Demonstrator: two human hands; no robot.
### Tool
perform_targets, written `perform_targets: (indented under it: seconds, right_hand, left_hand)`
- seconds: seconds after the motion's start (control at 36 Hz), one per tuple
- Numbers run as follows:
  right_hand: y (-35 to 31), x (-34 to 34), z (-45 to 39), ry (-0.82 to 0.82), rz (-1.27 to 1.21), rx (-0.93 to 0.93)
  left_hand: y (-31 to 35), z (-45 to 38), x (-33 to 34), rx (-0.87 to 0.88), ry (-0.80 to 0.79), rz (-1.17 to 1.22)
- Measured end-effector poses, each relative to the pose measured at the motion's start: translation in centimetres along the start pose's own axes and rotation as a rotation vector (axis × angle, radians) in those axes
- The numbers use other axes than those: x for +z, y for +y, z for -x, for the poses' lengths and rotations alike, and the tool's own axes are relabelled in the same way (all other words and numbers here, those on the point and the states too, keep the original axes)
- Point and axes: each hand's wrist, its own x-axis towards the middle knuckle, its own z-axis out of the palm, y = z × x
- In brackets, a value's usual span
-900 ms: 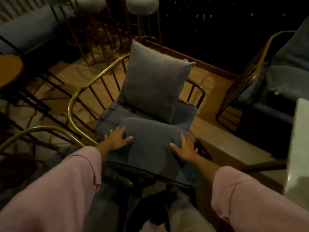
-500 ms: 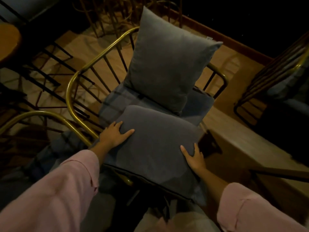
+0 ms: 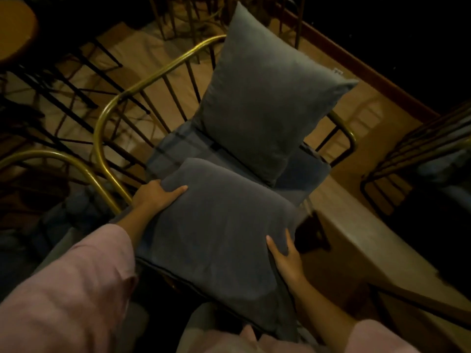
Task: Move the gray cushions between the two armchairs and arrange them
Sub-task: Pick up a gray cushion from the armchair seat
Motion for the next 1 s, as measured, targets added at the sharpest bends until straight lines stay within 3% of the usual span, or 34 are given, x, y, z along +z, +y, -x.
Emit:
perform_targets:
  seconds: [0.28, 0.5, 0.78, 0.89, 1.0]
  right_hand:
    - [-6.2, 3.2, 4.0, -0.085, -0.065, -0.305]
    - [-11.3, 11.3, 7.1, -0.269, 0.133, -0.526]
    - [-13.6, 25.8, 13.1, -0.607, 0.436, -0.762]
    - [-14.4, 30.9, 14.2, -0.718, 0.549, -0.812]
    - [-15.0, 34.2, 12.6, -0.72, 0.674, -0.818]
  left_hand:
    - [-7.4, 8.1, -5.9, -0.054, 0.328, 0.301]
    - [-20.5, 15.6, -9.3, -0.149, 0.604, 0.688]
    - [-38.6, 25.3, -5.3, -0.455, 0.951, 1.004]
    - [-41.5, 27.1, -3.0, -0.542, 1.006, 1.054]
    - [-42.2, 26.4, 0.2, -0.527, 0.931, 1.14]
